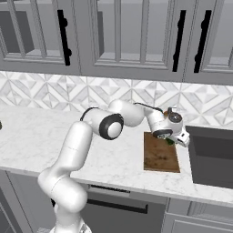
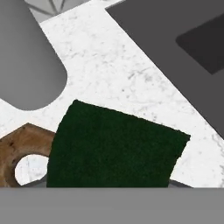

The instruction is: Pick up the sponge from the counter and clean the cutting board by briefly scrubbing or pressing down on the cutting board. Once finished, release the sponge.

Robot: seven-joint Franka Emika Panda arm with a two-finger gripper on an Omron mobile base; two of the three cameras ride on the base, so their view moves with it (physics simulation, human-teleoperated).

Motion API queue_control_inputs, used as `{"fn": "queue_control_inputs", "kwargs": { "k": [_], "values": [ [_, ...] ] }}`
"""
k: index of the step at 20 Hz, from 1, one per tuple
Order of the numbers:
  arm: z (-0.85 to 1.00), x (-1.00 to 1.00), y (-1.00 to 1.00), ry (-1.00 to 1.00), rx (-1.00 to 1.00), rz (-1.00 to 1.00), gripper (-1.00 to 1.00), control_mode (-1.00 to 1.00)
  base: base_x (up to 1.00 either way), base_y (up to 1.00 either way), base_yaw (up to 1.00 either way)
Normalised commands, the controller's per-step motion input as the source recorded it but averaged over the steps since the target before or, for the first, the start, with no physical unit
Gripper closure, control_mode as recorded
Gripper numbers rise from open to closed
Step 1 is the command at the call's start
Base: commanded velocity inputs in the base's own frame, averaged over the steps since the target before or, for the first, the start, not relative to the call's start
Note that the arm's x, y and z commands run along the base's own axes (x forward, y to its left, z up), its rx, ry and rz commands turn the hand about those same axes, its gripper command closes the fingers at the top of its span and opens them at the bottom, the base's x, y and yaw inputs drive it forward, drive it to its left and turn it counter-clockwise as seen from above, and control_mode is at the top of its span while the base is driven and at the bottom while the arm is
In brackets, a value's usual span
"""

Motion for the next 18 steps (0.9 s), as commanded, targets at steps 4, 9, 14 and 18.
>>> {"fn": "queue_control_inputs", "kwargs": {
  "k": [4, 9, 14, 18],
  "values": [
    [-0.75, -0.44, 0.68, -0.04, -0.12, 0.00, 1.00, -1.00, 0.00, 0.00, 0.00],
    [0.92, 0.00, -0.12, 0.37, 0.00, 0.00, 1.00, -1.00, 0.00, 0.00, 0.00],
    [0.73, -0.39, -0.26, 0.29, 0.02, 0.00, 1.00, -1.00, 0.00, 0.00, 0.00],
    [-0.50, -0.94, 0.00, -0.17, 0.17, -0.03, 1.00, -1.00, 0.00, 0.00, 0.00]
  ]
}}
